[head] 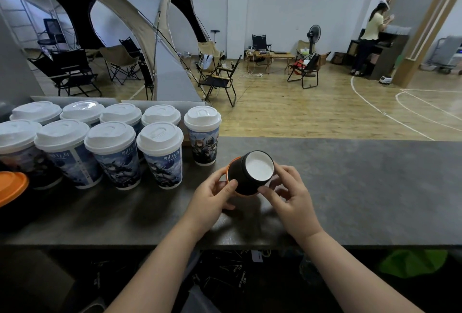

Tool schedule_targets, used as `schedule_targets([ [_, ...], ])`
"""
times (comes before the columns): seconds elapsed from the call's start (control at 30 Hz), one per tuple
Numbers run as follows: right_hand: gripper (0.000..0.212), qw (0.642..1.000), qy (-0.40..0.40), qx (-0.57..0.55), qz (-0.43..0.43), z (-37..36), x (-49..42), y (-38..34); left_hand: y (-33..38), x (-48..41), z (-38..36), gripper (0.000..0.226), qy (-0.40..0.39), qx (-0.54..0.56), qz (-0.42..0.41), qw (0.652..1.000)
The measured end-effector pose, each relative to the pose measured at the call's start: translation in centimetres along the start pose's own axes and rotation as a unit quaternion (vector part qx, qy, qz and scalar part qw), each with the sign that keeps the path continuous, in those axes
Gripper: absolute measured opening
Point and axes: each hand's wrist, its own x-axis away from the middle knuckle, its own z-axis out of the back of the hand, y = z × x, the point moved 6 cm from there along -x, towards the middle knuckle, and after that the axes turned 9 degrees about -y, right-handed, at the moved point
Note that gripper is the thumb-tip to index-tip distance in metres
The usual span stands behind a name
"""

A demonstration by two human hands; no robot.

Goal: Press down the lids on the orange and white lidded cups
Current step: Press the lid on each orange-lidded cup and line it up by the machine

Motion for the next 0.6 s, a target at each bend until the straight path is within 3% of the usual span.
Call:
schedule_targets([
  [0.1, 0.057, 0.999, -0.017, -0.051, -0.007, -0.2, 0.2, 0.1, 0.4, 0.1, 0.3, 0.044, 0.024, -0.009, -0.027, 0.999],
  [0.23, 0.039, 0.982, -0.018, -0.176, -0.059, -0.1, 0.5, 0.6, 0.4, 0.2, 0.8, 0.063, 0.032, -0.002, -0.052, 0.998],
  [0.33, 0.029, 0.984, -0.027, -0.162, -0.075, -0.2, 0.4, 0.4, 0.7, 0.3, 0.8, 0.067, 0.016, 0.060, -0.067, 0.996],
  [0.43, 0.037, 0.988, -0.049, -0.134, -0.066, -0.8, 0.3, 0.4, 1.0, 0.5, 0.9, 0.060, 0.010, 0.111, -0.066, 0.992],
  [0.6, 0.036, 0.988, -0.070, -0.126, -0.061, -0.9, 0.3, 0.6, 1.7, 0.7, 0.5, 0.065, 0.016, 0.094, -0.071, 0.993],
])
